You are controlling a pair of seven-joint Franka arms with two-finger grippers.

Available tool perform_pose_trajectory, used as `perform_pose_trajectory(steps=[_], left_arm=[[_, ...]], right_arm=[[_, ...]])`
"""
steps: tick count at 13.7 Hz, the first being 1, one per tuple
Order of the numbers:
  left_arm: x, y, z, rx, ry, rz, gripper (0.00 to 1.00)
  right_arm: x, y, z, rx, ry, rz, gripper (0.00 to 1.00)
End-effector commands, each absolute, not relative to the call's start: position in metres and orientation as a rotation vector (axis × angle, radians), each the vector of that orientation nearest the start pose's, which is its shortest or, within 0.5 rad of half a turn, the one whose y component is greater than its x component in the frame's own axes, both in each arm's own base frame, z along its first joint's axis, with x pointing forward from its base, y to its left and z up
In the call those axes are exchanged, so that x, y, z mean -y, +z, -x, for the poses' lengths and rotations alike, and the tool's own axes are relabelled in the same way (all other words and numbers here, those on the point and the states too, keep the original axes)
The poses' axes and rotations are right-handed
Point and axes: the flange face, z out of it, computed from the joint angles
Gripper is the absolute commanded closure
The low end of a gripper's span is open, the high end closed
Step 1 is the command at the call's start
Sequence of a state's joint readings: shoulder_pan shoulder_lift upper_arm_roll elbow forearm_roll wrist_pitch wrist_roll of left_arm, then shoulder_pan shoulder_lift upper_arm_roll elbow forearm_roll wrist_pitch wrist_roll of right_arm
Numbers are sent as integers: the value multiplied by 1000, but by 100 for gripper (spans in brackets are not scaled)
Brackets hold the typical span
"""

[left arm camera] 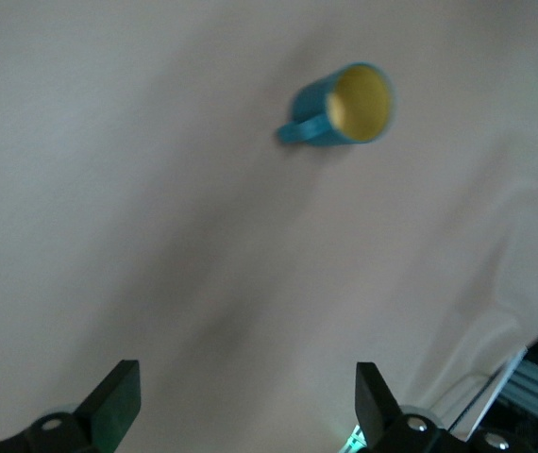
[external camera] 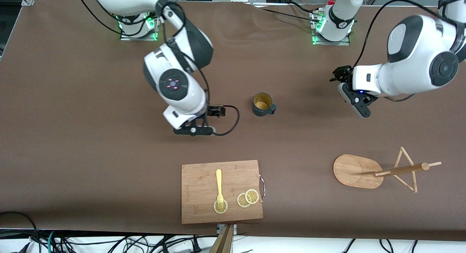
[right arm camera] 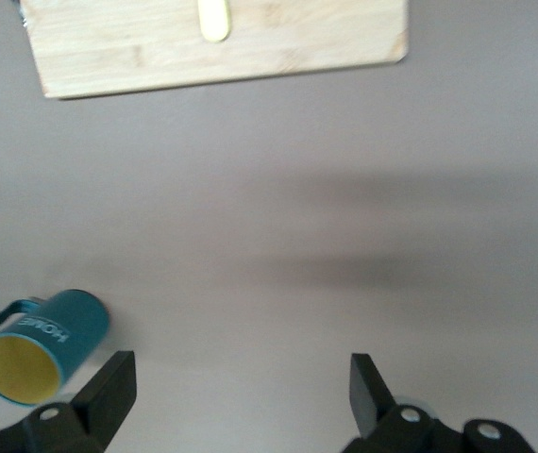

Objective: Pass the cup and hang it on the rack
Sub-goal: 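Withdraw the right gripper while the left gripper reaches the mug handle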

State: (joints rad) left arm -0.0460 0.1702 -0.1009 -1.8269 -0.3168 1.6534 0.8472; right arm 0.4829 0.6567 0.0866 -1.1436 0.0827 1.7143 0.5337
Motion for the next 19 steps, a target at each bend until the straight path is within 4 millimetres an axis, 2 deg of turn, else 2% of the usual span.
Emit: perform_pose_trajectory(steps=[1, 3, 5, 7, 9, 11, 12, 14, 16, 18, 19], left_arm=[[127, 378, -570, -1958, 333, 3121, 0], [159, 337, -577, -2267, 164, 2962, 0], [179, 314, -573, -2364, 36, 2889, 0], [190, 289, -567, -2481, -242, 2791, 0], [188, 260, -557, -2552, -465, 2729, 0], [191, 241, -550, -2600, -615, 2613, 0], [201, 234, -546, -2639, -684, 2546, 0], [204, 215, -530, -2662, -860, 2533, 0], [207, 182, -514, -2719, -1110, 2438, 0], [203, 141, -501, -2764, -1337, 2304, 0], [204, 132, -496, -2789, -1447, 2235, 0]], right_arm=[[-326, 435, -642, 100, 215, 3054, 0], [-283, 443, -656, 176, 230, 3044, 0], [-245, 451, -664, 182, 254, 3059, 0], [-196, 473, -671, 238, 227, 3085, 0], [-143, 481, -673, 319, 297, 3107, 0], [-105, 490, -672, 300, 339, 3117, 0], [-91, 501, -669, 273, 334, 3125, 0], [-57, 525, -663, 195, 301, 3116, 0], [-30, 540, -651, 138, 287, 3104, 0], [-2, 566, -635, 82, 247, 3121, 0], [11, 573, -631, 61, 242, 3151, 0]])
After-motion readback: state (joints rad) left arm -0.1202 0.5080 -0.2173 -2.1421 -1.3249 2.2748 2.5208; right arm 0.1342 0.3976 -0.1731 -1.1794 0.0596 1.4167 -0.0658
